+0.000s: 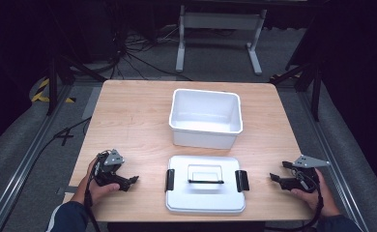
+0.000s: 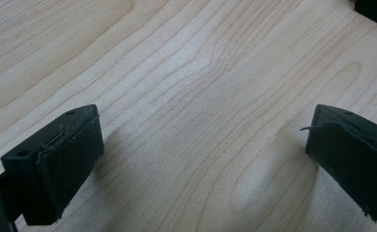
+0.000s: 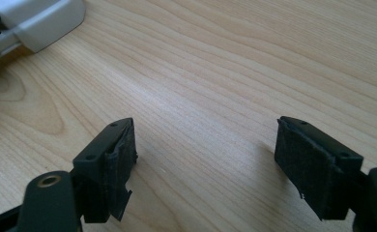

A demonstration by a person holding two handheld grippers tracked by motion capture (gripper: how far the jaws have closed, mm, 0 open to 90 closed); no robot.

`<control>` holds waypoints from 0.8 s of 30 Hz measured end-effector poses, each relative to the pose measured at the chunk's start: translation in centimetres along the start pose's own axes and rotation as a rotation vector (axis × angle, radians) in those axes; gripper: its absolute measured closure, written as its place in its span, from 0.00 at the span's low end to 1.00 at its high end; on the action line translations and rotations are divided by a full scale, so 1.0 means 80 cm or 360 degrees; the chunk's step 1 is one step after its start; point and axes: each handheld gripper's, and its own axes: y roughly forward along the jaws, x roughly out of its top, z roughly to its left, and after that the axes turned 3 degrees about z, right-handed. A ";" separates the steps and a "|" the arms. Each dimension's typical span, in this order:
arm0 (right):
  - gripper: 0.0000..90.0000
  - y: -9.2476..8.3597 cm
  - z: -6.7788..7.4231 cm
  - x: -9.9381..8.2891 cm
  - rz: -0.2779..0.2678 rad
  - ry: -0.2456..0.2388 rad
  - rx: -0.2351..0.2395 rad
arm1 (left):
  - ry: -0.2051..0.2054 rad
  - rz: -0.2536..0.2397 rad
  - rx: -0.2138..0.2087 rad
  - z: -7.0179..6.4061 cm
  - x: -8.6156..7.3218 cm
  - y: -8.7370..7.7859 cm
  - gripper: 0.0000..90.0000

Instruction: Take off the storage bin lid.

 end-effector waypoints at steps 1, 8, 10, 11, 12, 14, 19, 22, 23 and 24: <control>0.26 0.000 0.000 0.000 0.0000 0.0000 0.0000 | 0.0000 0.0000 0.0000 0.000 0.000 0.000 0.00; 0.25 0.000 0.000 0.000 0.0003 0.0003 0.0003 | 0.0001 0.0001 -0.0005 0.000 0.000 0.000 0.00; 0.25 0.000 0.000 0.000 0.0003 0.0003 0.0002 | 0.0002 0.0002 -0.0005 0.000 0.000 0.000 0.00; 0.25 0.000 0.000 0.000 0.0002 0.0003 0.0002 | 0.0001 0.0001 -0.0005 0.000 0.000 0.000 0.00; 0.25 0.000 0.000 0.000 0.0002 0.0003 0.0002 | 0.0002 0.0000 -0.0005 0.000 0.000 0.000 0.00; 0.25 0.000 0.000 0.000 0.0003 0.0003 0.0003 | -0.0007 0.0004 -0.0004 0.000 0.000 0.000 0.00; 0.25 0.000 0.000 0.000 0.0003 0.0000 0.0004 | -0.0010 -0.0006 -0.0004 0.000 0.001 0.001 0.00; 0.24 0.001 0.000 0.000 0.0003 0.0002 -0.0003 | -0.0012 -0.0007 -0.0003 0.000 0.001 0.001 0.00; 0.23 0.001 0.000 0.000 0.0005 0.0005 -0.0005 | -0.0018 -0.0005 -0.0006 -0.001 0.001 0.001 0.00; 0.23 0.001 0.000 0.001 0.0005 0.0007 -0.0005 | -0.0018 -0.0007 -0.0006 -0.001 0.001 0.001 0.00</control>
